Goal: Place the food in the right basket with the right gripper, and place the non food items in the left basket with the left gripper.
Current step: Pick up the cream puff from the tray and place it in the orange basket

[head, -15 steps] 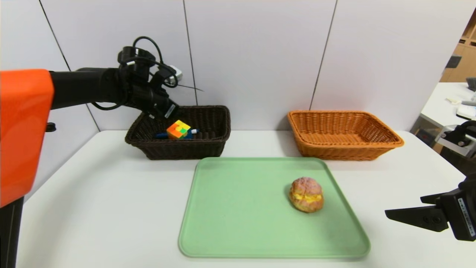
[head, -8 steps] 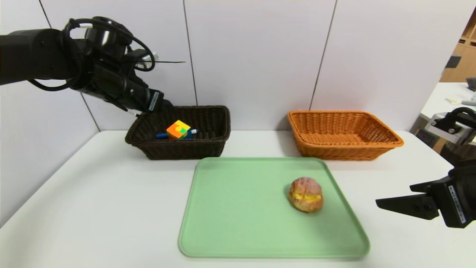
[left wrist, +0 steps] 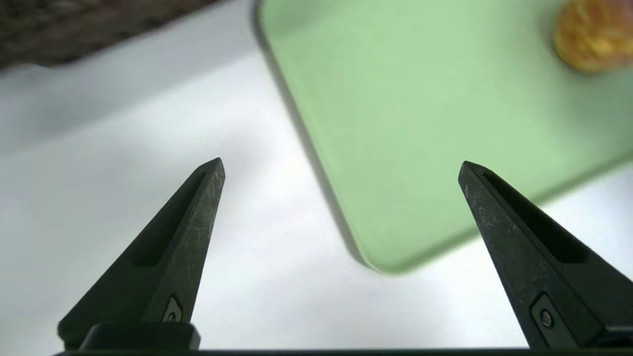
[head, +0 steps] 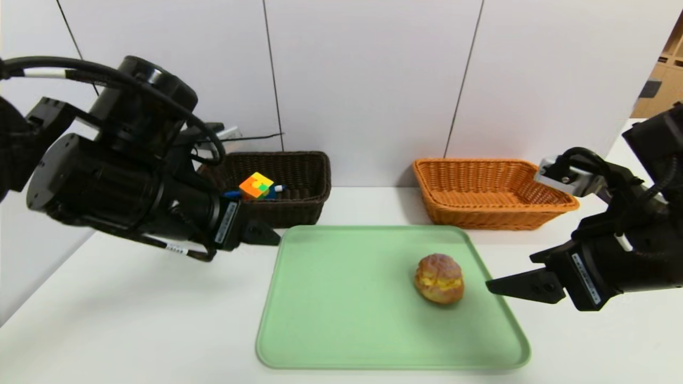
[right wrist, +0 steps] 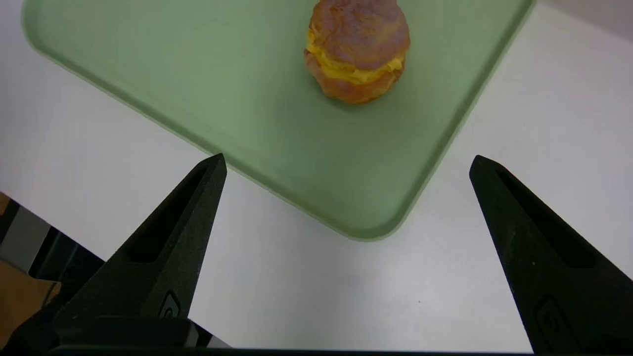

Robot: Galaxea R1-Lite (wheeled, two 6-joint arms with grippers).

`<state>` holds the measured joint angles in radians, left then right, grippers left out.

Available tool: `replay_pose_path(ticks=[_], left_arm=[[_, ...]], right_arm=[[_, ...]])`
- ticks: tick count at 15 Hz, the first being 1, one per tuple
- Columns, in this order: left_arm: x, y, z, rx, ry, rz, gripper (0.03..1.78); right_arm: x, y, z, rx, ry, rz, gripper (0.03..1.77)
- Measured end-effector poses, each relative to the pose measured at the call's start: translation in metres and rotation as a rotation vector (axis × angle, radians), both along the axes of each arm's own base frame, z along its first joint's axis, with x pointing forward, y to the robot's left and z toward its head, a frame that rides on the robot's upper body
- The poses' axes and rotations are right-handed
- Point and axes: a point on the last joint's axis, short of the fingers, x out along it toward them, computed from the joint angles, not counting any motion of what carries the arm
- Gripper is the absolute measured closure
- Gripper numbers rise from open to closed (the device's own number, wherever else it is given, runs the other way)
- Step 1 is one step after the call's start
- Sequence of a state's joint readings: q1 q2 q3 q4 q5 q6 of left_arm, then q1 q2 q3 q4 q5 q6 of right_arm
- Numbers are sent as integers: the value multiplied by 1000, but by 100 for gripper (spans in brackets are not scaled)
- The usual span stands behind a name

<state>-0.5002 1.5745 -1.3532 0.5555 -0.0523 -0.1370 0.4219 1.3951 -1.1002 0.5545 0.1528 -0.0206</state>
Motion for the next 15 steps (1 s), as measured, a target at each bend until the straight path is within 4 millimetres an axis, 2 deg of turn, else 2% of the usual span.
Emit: replay_pose_path(ticks=[2, 5, 9, 15], left_arm=[[-23, -8, -5, -6, 8, -67, 13], [-41, -11, -12, 7, -1, -136, 12], [-48, -10, -15, 26, -8, -167, 12], [-49, -9, -15, 34, -14, -179, 12]], right_arm=[[8, 8, -3, -9, 16, 17, 10], [24, 19, -11, -26, 43, 26, 10], [50, 32, -29, -48, 56, 10, 10], [87, 51, -68, -133, 99, -22, 10]])
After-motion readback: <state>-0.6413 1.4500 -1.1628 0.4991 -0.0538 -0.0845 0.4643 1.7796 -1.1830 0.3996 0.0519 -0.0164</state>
